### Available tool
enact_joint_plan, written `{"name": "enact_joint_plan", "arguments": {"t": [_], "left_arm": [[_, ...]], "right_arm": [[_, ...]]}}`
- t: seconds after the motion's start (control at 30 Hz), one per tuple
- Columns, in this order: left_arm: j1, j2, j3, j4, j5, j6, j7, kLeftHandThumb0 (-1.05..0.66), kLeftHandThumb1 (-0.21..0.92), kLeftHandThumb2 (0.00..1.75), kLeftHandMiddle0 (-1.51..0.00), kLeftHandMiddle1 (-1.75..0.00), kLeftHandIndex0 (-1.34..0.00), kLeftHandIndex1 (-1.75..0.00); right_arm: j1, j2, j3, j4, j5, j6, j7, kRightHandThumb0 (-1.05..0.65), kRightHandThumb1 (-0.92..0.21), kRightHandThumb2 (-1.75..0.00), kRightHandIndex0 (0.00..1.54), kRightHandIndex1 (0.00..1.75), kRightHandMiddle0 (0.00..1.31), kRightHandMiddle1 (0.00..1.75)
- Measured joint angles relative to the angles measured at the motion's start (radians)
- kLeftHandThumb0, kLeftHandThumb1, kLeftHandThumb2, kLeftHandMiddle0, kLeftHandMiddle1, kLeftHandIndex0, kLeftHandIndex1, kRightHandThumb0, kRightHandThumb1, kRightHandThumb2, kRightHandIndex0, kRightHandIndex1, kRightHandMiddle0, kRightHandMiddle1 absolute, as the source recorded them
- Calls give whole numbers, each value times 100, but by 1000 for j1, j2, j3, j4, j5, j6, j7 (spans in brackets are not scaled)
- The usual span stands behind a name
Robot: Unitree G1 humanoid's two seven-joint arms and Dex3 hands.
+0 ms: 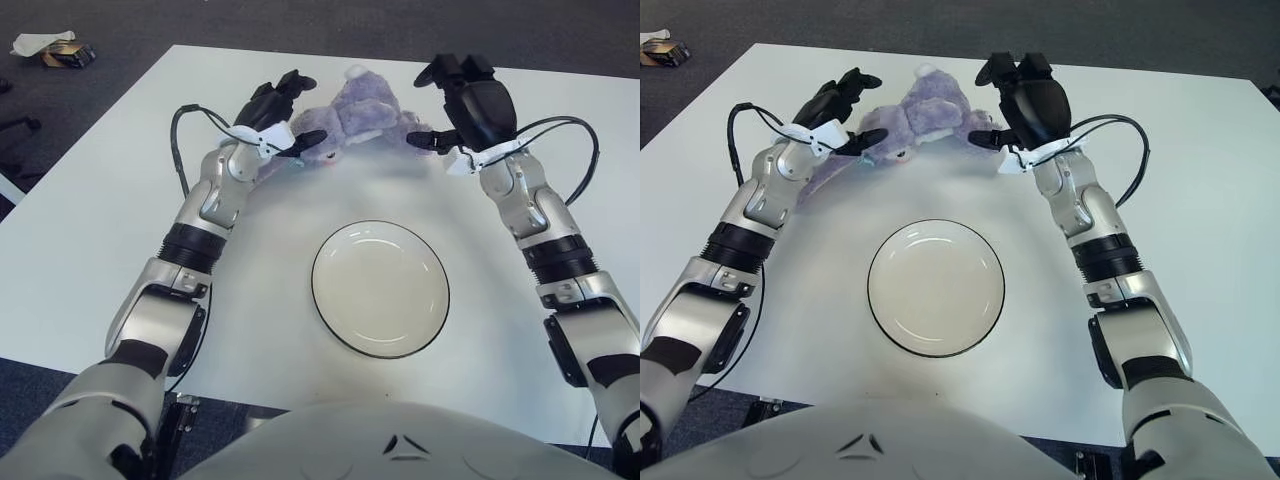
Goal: Put the doll into the plate.
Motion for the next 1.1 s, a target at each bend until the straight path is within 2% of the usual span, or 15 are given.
{"name": "enact_joint_plan", "arguments": {"t": [0.1, 0.2, 0.57, 0.83, 1.1], "left_arm": [[-17, -1, -19, 28, 14, 0, -1, -95, 87, 41, 0, -67, 0, -66], [-33, -1, -38, 48, 40, -2, -1, -96, 86, 39, 0, -56, 0, -55], [-92, -10, -82, 143, 67, -19, -2, -104, 73, 37, 0, -39, 0, -20], [-114, -34, -101, 229, 80, -24, 2, -105, 72, 39, 0, -22, 0, -6], [-148, -60, -158, 354, 147, -51, 99, -105, 73, 42, 0, -2, 0, 0]], "right_arm": [[-21, -6, 4, 27, 17, -19, 45, -103, -88, -35, 0, 35, 0, 40], [-41, -8, 11, 57, 29, -32, 77, -104, -89, -31, 0, 30, 0, 32], [-107, -10, 30, 150, 32, -60, 136, -105, -85, -27, 0, 33, 0, 32], [-161, -10, 44, 226, 45, -72, 198, -105, -84, -28, 0, 22, 0, 22], [-252, -1, 81, 361, 46, -84, 256, -105, -84, -30, 0, 3, 0, 3]]}}
